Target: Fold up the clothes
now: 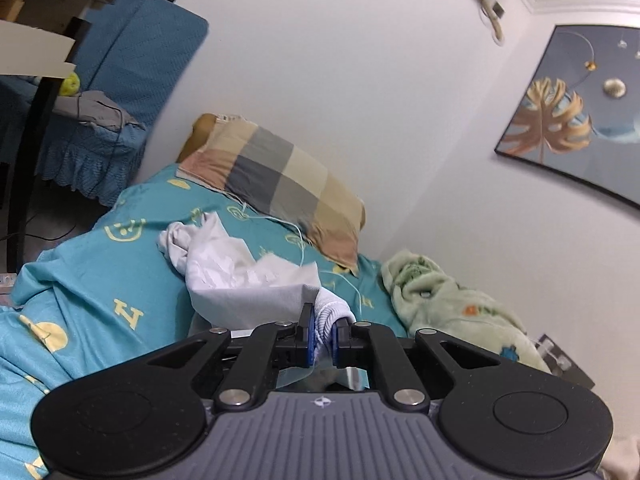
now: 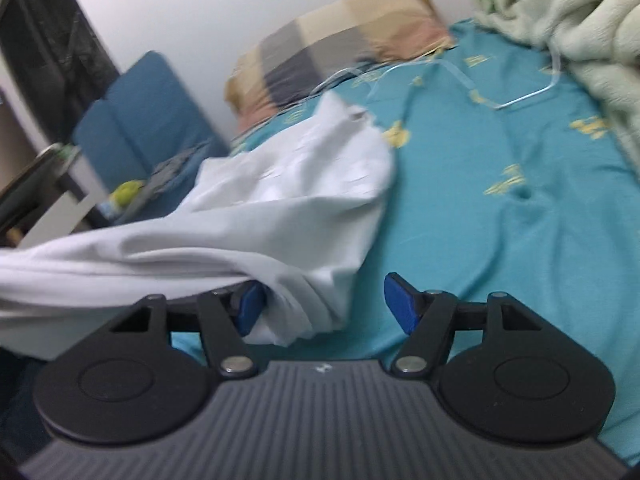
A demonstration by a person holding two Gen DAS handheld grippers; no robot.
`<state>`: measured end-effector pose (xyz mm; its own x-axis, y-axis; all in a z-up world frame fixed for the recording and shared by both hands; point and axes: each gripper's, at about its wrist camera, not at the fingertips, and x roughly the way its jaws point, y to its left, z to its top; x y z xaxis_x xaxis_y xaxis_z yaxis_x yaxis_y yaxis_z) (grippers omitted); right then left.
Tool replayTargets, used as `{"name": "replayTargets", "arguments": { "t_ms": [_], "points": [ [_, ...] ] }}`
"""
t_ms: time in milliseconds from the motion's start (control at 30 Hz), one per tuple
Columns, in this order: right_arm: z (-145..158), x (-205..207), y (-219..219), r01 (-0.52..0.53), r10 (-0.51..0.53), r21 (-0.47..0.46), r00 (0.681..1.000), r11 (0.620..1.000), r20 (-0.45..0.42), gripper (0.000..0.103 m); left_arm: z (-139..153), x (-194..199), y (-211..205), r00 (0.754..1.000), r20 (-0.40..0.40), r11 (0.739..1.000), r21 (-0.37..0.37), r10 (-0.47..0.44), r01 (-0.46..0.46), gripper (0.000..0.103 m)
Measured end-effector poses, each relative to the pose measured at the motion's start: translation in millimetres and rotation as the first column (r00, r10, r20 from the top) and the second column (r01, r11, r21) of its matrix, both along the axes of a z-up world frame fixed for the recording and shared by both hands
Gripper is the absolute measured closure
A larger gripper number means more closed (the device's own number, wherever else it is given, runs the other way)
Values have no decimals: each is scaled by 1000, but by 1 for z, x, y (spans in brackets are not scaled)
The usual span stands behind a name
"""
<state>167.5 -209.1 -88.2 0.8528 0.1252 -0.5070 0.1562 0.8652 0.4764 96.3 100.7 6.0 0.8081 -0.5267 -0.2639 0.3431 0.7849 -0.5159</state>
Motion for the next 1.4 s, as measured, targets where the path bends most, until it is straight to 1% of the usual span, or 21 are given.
{"name": "replayTargets", "arguments": {
  "t_ms": [33,67,133,167,233,300,400,500,567,633,667,767,800,867,933,1000,1067,1200,1233,1333,1400],
  "points": [
    [4,-3,-1,9,-9,2,1000,1000,8,42,-1,1,0,1000,-3,1000,12,6,-6,95],
    [8,-6,-2,6,-6,13,1000,1000,27,63,-2,2,0,1000,-10,1000,25,11,-11,95],
    [21,-13,-5,-8,6,34,998,999,60,88,-6,4,-1,999,-29,998,53,21,-20,95],
    [29,-17,-7,-16,13,43,997,999,76,92,-8,6,-3,999,-37,996,80,33,-30,95],
    [44,-24,-11,-34,28,58,994,998,101,93,-14,12,-5,997,-63,991,125,52,-44,94],
    [57,-26,-18,-55,50,54,995,997,81,93,-22,18,-4,993,-97,989,142,63,-49,94],
    [57,-25,-28,-91,92,40,995,995,-40,93,-33,25,-9,990,-129,982,185,63,-39,94],
    [33,-16,-35,-100,106,42,976,994,-188,92,-42,29,-22,991,-133,976,217,27,3,94],
    [14,-11,-42,-75,98,95,958,993,-270,90,-48,30,-31,991,-133,975,221,-6,36,94],
    [-4,-10,-48,-27,83,177,945,984,-316,87,-51,31,-38,992,-127,973,224,-28,56,94],
    [-11,-10,-50,-4,76,211,939,978,-335,81,-53,31,-41,992,-124,972,226,-37,65,94],
    [-14,-13,-47,10,69,228,940,974,-336,72,-53,32,-42,992,-120,974,216,-39,65,94],
    [-11,-13,-43,-1,72,211,942,977,-327,69,-53,32,-40,992,-119,978,203,-34,58,94],
    [-6,-13,-30,-41,85,149,948,988,-305,51,-51,33,-34,993,-120,985,167,-18,38,94],
    [-3,-8,-15,-92,108,69,950,993,-293,47,-49,34,-29,993,-121,991,131,-1,17,94],
    [-2,-4,4,-138,124,-33,953,990,-278,47,-46,34,-25,993,-120,994,112,12,1,94],
    [-2,0,23,-152,108,-168,963,974,-247,48,-44,32,-25,993,-119,995,102,13,-1,94],
    [-11,2,41,-82,1,-423,982,902,-188,48,-42,28,-26,995,-99,994,112,23,-12,94],
    [-12,0,38,-55,-30,-453,983,890,-180,48,-43,28,-26,995,-98,993,113,32,-21,94],
    [-14,-9,24,-3,-90,-451,979,893,-185,42,-43,29,-27,991,-116,989,135,73,-57,94],
    [-10,-17,20,21,-124,-434,970,900,-210,41,-41,27,-30,988,-121,984,160,95,-75,94]
  ]
}}
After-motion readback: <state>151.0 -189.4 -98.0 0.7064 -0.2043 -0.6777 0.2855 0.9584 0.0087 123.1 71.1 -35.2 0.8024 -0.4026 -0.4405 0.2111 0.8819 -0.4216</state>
